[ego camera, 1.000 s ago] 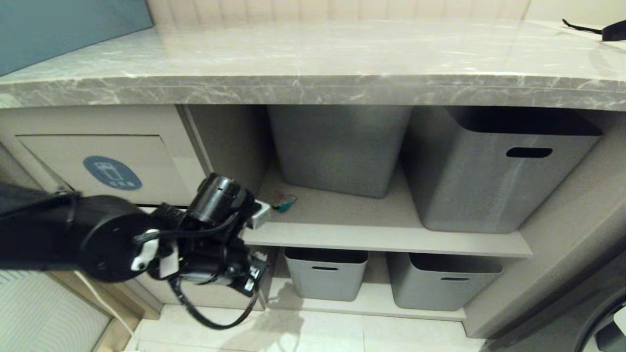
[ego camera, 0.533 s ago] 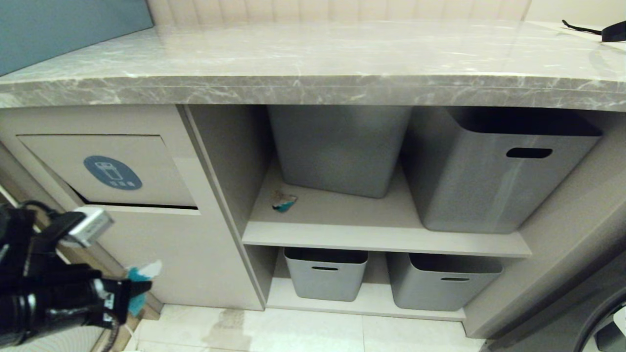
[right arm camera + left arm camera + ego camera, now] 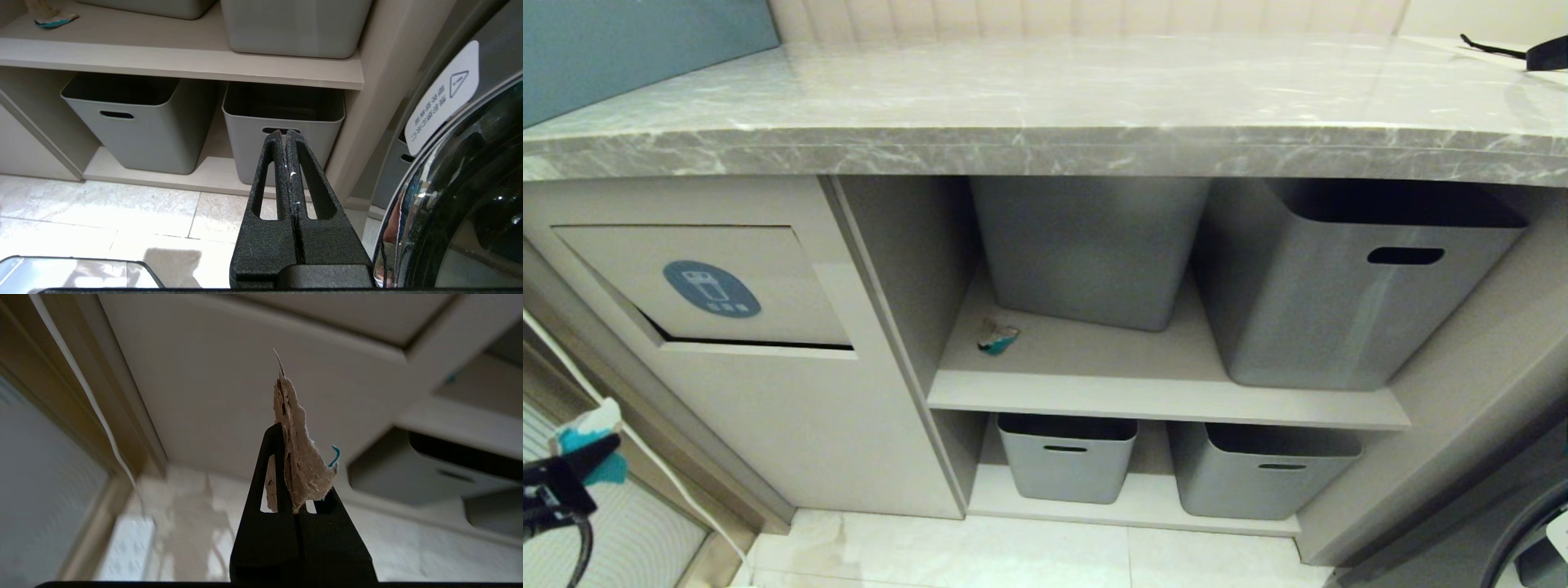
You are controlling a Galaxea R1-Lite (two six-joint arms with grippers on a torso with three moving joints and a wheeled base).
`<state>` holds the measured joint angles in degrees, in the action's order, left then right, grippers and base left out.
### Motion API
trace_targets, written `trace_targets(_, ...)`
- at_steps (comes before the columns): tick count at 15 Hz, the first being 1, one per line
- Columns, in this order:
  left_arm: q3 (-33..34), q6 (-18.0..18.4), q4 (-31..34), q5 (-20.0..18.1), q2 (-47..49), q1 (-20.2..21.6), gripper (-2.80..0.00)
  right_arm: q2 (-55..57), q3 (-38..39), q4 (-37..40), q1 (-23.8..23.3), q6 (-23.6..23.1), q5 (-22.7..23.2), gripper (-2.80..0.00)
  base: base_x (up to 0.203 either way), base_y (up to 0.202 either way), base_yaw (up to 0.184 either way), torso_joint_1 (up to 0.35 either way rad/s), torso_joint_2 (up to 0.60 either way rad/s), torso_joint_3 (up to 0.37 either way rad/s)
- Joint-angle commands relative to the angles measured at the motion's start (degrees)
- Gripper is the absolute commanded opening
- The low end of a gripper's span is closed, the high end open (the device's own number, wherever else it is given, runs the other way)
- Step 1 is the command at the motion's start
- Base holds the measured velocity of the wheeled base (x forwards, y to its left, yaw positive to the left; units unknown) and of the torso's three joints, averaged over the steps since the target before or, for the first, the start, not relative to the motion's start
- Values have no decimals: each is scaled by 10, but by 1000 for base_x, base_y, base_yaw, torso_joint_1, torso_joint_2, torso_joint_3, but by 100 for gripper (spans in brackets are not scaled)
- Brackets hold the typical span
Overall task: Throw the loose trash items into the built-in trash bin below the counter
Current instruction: Put the garbage in the trash can
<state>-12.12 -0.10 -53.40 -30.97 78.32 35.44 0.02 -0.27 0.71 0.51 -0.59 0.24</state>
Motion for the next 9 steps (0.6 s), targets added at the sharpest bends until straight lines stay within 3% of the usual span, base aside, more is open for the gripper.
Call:
trace_targets(1, -37, 1, -183, -8, 131, 12, -280, -1, 0, 0, 0, 0, 0, -280, 0, 0, 0, 0, 0, 0)
trace_targets(4, -125, 13, -296, -11, 231, 3, -280, -1, 0, 0, 0, 0, 0, -280, 0, 0, 0, 0, 0, 0)
trace_targets(9, -235, 23, -322, -10, 337, -31, -280, -1, 0, 0, 0, 0, 0, -280, 0, 0, 0, 0, 0, 0)
